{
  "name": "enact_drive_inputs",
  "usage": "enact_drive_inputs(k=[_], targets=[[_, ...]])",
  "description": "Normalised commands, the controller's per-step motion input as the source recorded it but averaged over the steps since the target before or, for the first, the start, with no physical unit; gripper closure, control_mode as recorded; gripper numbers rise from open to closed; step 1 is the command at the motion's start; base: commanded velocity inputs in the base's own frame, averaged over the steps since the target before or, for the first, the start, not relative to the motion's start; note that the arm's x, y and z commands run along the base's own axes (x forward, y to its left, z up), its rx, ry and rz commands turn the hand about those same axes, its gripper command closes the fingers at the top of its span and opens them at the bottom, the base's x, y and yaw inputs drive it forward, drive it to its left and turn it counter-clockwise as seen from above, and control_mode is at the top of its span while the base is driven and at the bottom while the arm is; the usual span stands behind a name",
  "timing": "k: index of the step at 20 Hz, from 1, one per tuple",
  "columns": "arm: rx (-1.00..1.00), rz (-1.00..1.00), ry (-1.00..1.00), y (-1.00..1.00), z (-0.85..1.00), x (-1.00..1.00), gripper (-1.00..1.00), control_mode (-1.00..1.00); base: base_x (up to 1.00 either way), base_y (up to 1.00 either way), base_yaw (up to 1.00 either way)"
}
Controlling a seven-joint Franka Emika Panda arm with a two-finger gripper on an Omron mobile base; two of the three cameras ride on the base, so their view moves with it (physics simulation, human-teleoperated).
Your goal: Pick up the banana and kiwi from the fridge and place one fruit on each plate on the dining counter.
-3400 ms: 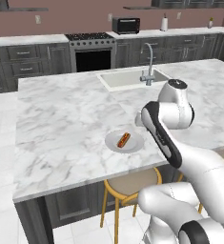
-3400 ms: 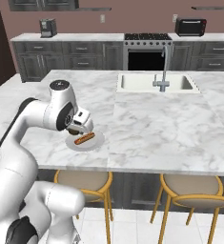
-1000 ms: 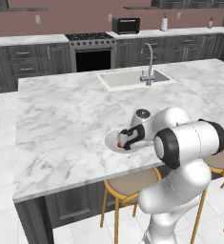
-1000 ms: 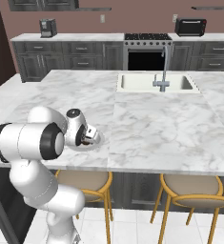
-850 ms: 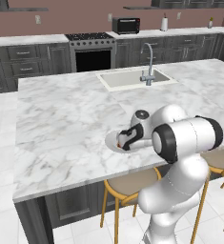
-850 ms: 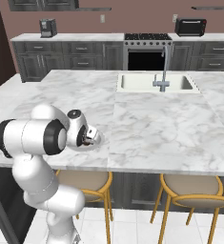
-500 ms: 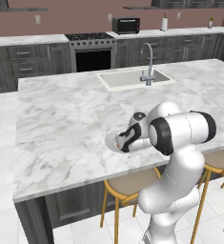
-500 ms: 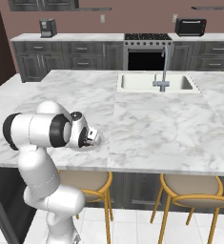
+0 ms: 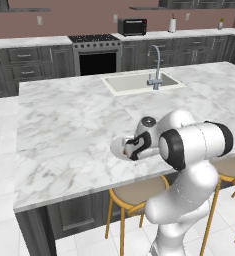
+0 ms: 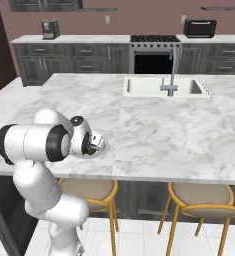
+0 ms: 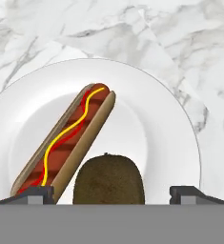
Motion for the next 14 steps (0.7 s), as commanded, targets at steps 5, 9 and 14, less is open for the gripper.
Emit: enact_drive_inputs(k=[5,9,14], targets=[[0.0,-0.08,-0.06,0.0,0.64,-0.29,-1.0,-1.0,0.0,0.0,0.0],[0.0,-0.11,-0.02,-0.02,0.69,-0.37,-1.0,-1.0,0.0,0.0,0.0],[0.0,-0.08,0.0,-0.06,0.83,-0.38,-1.0,-1.0,0.0,0.0,0.0]])
